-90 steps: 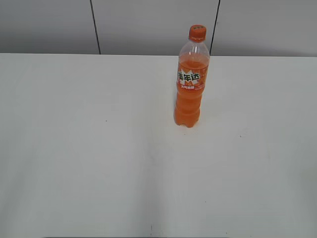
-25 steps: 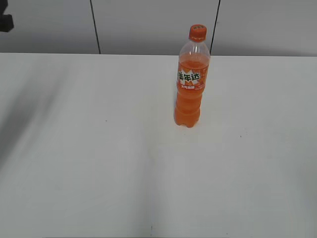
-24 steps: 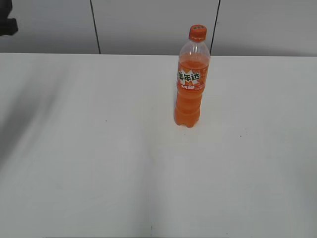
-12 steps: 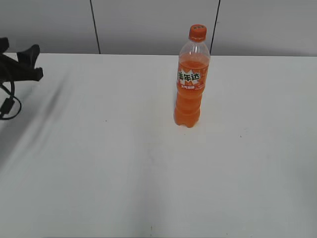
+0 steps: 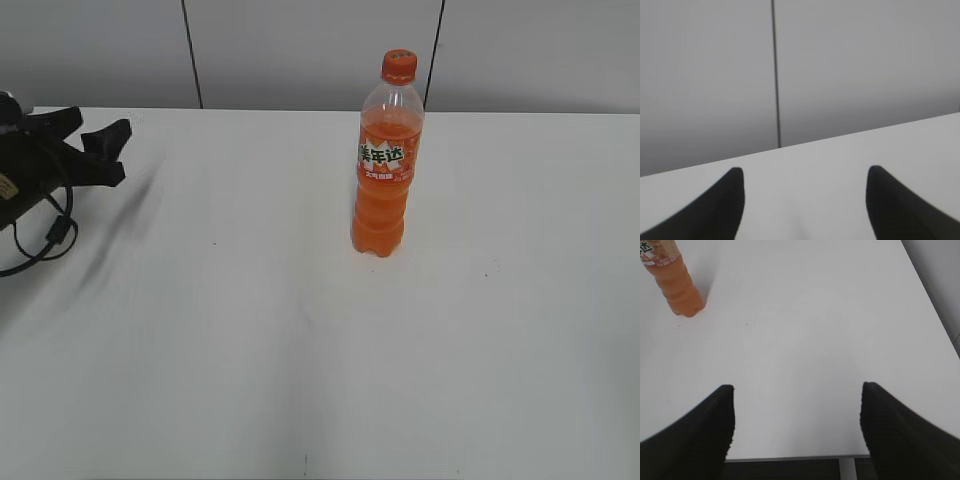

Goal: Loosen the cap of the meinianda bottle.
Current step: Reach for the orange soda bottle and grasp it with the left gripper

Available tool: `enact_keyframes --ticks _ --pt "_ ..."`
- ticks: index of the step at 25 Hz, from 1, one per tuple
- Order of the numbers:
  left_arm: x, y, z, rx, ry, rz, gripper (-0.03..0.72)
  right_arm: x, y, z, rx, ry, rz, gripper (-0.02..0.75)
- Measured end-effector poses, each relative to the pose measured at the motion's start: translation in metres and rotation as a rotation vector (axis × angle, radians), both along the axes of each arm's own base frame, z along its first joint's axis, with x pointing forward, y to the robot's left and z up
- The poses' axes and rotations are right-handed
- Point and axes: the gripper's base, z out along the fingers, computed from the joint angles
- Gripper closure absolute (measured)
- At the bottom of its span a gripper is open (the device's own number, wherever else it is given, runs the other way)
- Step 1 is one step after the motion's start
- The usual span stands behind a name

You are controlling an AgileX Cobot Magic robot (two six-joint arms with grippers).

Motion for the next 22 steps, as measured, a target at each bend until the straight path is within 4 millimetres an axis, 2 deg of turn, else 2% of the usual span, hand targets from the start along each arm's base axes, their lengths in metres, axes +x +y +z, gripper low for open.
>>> enact_keyframes --ticks 4,8,11,18,22 --pt "-0.004 -0.013 -0.001 0.029 0.007 -0.164 0.220 0.000 0.000 0.000 0.000 0.000 0.000 0.152" --pt "-0.015 -0.031 -0.006 0.084 0.029 -0.373 0.220 0.000 0.000 0.000 0.000 0.000 0.000 0.152" --pt "-0.020 -0.047 -0.007 0.103 0.034 -0.468 0.218 0.000 0.000 0.000 0.000 0.000 0.000 0.152" --pt "-0.029 -0.084 -0.007 0.105 0.029 -0.571 0.137 0.000 0.000 0.000 0.000 0.000 0.000 0.152" --pt "-0.031 -0.102 -0.005 0.078 0.026 -0.566 0.121 0.000 0.000 0.000 0.000 0.000 0.000 0.152"
